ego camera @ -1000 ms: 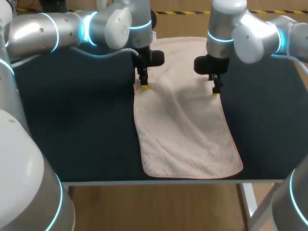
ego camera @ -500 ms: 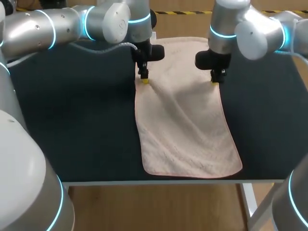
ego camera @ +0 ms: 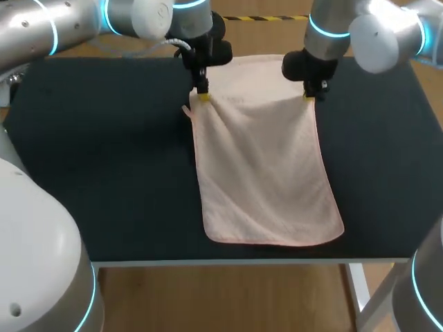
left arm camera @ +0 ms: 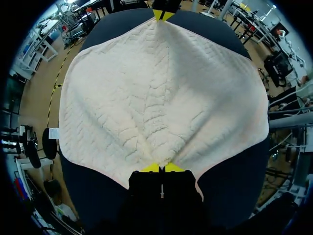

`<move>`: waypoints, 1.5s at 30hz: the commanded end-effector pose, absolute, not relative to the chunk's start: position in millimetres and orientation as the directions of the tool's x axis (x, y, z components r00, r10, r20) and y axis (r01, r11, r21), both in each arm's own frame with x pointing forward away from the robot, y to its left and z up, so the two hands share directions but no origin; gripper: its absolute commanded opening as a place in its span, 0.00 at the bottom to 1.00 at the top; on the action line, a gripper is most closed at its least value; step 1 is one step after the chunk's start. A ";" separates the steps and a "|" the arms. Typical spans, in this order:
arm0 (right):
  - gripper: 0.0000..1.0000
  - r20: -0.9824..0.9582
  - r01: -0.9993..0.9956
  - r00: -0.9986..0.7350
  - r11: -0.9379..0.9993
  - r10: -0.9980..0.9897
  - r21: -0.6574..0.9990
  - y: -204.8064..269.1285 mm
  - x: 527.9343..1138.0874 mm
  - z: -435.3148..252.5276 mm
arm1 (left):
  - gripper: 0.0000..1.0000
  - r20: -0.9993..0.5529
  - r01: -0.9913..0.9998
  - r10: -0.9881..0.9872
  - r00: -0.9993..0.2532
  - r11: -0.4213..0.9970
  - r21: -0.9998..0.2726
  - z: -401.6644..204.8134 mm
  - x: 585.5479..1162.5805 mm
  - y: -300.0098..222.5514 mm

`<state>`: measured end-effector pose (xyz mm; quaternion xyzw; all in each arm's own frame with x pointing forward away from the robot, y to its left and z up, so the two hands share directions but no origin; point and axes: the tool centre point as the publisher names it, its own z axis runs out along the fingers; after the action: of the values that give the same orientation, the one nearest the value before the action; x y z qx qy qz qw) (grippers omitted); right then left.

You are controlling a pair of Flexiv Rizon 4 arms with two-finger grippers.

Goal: Fold the towel

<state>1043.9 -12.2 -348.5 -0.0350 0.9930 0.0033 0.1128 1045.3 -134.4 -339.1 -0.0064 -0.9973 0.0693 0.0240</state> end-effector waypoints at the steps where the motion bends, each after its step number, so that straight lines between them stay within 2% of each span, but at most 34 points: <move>1: 0.00 -0.236 -0.102 -0.966 0.995 -0.100 -0.002 -11.2 1044.3 -309.2 | 0.00 -0.017 0.006 0.003 -1.000 0.988 -0.153 -281.1 1035.7 -118.1; 17: 0.00 -0.542 -0.280 -0.804 0.960 -0.244 -0.016 35.9 1089.0 -140.4 | 0.00 -0.161 -0.043 -0.066 -0.985 0.989 -0.142 -133.6 1049.6 -66.9; 30: 0.00 -0.697 -0.355 -0.662 0.934 -0.277 -0.033 77.2 1116.3 -64.3 | 0.00 -0.356 0.018 0.010 -0.935 1.000 -0.019 -36.9 1082.0 -49.7; 35: 0.00 -0.753 -0.334 -0.603 0.941 -0.262 -0.059 84.6 1144.0 -34.3 | 0.00 -0.440 0.018 0.007 -0.898 1.000 -0.021 -1.8 1103.7 -40.8; 40: 0.00 -0.804 -0.292 -0.542 0.952 -0.244 -0.092 86.4 1153.7 -6.6 | 0.00 -0.487 0.045 0.031 -0.873 0.999 -0.018 16.1 1115.2 -36.6; 45: 0.00 -0.803 -0.280 -0.538 0.953 -0.255 -0.115 85.9 1142.6 -14.3 | 0.00 -0.461 0.084 0.064 -0.885 0.996 -0.023 -1.5 1112.9 -37.5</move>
<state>1153.6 85.3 -10.1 -0.1545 0.8762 0.0213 0.4560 1112.4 -40.7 10.2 -0.0301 -0.9700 0.0125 -0.2409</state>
